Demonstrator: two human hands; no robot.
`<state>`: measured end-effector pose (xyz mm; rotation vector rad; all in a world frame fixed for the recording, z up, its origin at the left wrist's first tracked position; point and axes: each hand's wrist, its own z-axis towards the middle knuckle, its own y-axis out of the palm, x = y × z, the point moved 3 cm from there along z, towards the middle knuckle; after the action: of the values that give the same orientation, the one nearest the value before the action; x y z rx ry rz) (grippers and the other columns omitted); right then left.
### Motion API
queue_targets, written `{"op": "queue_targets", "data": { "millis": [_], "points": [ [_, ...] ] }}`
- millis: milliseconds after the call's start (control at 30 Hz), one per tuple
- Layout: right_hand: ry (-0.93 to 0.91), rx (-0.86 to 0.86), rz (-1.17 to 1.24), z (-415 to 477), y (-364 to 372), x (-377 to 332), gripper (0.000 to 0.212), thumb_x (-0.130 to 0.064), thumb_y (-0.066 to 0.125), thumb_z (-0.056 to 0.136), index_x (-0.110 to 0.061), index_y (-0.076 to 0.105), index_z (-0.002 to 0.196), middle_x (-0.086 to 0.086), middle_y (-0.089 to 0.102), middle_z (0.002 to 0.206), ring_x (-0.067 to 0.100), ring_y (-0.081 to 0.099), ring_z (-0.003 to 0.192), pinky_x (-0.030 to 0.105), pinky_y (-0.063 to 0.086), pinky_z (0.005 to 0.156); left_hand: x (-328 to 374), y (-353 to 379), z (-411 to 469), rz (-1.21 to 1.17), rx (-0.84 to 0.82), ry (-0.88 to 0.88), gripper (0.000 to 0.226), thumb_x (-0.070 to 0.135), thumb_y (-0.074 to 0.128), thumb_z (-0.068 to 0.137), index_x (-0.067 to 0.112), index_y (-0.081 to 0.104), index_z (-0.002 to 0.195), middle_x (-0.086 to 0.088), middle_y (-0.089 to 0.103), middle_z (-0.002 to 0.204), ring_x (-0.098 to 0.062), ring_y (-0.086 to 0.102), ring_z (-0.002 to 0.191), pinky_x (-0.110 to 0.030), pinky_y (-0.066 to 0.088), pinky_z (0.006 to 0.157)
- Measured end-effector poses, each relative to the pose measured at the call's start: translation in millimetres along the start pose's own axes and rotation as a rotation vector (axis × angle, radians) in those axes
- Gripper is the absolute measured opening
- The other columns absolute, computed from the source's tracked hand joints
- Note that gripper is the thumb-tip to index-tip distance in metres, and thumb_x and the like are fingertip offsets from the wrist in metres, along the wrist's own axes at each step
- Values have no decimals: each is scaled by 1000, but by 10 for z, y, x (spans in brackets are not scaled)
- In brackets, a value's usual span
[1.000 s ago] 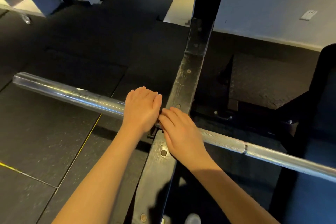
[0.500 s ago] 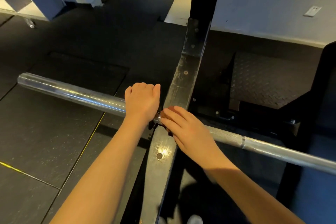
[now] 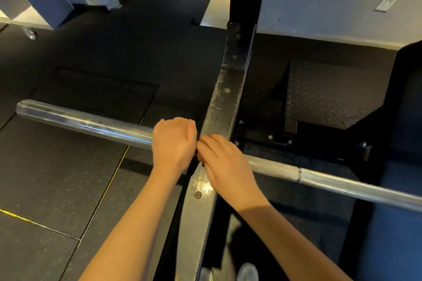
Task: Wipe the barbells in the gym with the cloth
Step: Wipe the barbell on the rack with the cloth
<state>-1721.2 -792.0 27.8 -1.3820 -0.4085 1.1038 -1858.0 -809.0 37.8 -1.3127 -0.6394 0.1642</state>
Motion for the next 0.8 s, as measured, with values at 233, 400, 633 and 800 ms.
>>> {"op": "queue_targets", "data": {
  "millis": [233,400,633,800],
  "points": [
    [281,80,-113,-594,-288,294,41,-9,71,76,-9,67,117,8,69,116,29,65,110,46,44,98,-118,-176,-432,-185,36,19,57,30,18,96,7,62,125,-7,63,121,-15,52,111,-33,25,111],
    [203,46,74,-109,-33,-208,28,-13,60,88,-15,63,116,0,64,109,17,58,102,36,50,92,-89,-91,-111,-47,-153,-89,54,29,22,102,12,70,83,3,61,70,-12,53,63,-37,44,81],
    [351,66,-9,-684,-308,259,33,-24,41,88,-16,64,110,-2,62,100,21,59,89,35,50,76,-133,-265,-425,-138,-47,65,67,35,10,92,5,69,97,-6,65,86,-18,52,75,-35,38,81],
    [380,169,-122,-414,-50,-137,33,-31,44,93,-16,68,111,2,68,103,23,64,96,40,53,81,-188,-134,-234,-15,-174,2,46,28,25,101,15,63,78,3,60,73,-12,50,66,-32,33,74]
  ]
}}
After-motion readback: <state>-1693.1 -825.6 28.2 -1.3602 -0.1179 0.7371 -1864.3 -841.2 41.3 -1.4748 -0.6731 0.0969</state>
